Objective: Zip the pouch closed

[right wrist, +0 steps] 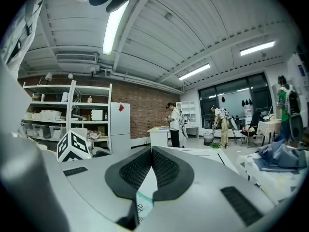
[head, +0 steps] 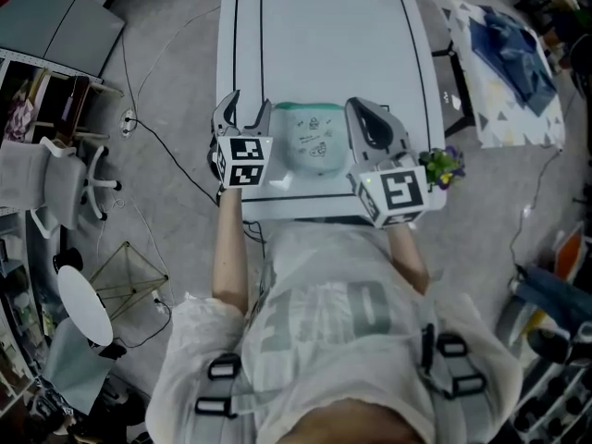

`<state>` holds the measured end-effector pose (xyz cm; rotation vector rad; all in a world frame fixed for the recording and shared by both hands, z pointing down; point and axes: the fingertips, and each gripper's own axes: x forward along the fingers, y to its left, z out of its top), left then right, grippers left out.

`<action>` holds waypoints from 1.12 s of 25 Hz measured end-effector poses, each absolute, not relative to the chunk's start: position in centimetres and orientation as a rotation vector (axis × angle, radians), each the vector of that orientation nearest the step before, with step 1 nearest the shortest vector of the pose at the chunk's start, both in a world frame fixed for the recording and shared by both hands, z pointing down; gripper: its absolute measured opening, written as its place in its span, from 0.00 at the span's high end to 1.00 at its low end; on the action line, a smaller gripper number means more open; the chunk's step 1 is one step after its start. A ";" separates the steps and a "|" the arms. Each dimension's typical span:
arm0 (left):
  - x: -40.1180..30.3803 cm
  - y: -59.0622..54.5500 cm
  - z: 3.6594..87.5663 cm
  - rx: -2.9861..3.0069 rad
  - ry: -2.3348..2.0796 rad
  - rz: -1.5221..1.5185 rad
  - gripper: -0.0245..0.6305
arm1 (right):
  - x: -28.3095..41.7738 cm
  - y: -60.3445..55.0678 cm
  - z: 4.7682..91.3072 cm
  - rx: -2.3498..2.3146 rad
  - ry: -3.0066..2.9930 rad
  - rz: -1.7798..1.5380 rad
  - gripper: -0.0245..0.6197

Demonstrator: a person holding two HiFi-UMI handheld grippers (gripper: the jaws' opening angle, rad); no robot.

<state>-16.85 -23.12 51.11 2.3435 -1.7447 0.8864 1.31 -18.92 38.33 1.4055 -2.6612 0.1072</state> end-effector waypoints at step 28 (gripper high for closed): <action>-13.6 -22.6 61.3 2.285 -1.140 1.126 0.71 | 3.3 -18.3 37.9 1.503 -2.626 0.118 0.95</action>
